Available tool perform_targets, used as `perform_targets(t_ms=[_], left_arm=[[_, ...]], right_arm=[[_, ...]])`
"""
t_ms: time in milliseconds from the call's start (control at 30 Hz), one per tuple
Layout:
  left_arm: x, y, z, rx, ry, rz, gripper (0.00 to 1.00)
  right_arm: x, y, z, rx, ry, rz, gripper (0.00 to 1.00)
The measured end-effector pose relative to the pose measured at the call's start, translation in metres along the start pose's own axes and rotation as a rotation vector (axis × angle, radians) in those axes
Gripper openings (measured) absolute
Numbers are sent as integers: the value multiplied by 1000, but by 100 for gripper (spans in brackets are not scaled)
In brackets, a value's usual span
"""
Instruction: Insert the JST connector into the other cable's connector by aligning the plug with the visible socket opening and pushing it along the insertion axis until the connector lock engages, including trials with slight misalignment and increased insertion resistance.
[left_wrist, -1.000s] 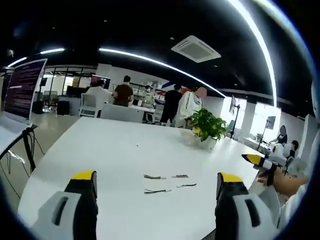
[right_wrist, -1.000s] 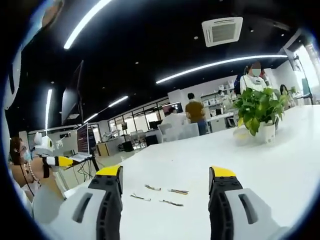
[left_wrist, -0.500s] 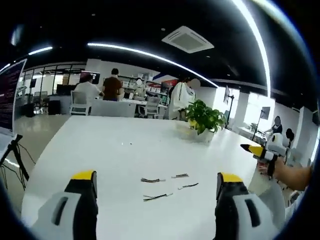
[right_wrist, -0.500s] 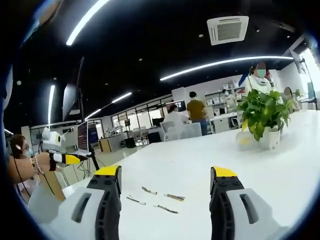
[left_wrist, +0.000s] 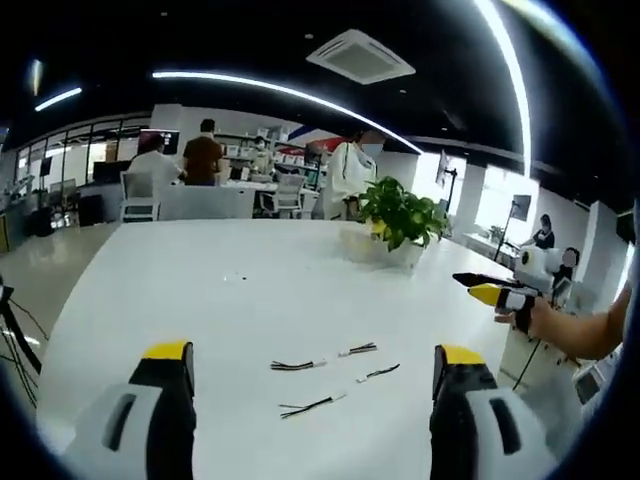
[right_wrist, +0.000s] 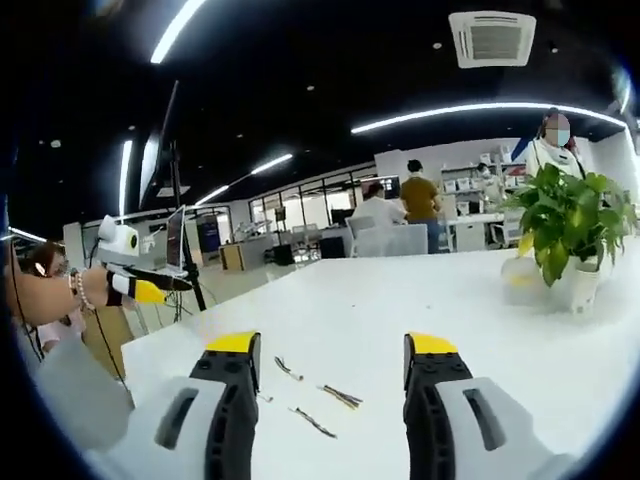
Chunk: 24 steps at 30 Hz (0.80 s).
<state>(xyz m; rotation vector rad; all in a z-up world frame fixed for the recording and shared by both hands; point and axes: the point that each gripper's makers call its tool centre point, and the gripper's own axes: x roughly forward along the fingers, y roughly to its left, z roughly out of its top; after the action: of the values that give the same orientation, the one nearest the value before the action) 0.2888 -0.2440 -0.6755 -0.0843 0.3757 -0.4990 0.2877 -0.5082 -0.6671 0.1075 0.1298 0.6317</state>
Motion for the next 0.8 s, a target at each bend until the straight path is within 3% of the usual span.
perform_targets(t_ms=[267, 433, 800], left_arm=[[14, 4, 9, 9, -14, -45, 99], [27, 13, 13, -13, -44, -57, 99], [59, 22, -1, 2, -16, -119, 98]], right_arm=[[10, 6, 1, -39, 14, 20, 55], [16, 3, -10, -67, 58, 10, 54], [40, -3, -25, -116, 120, 37, 52]])
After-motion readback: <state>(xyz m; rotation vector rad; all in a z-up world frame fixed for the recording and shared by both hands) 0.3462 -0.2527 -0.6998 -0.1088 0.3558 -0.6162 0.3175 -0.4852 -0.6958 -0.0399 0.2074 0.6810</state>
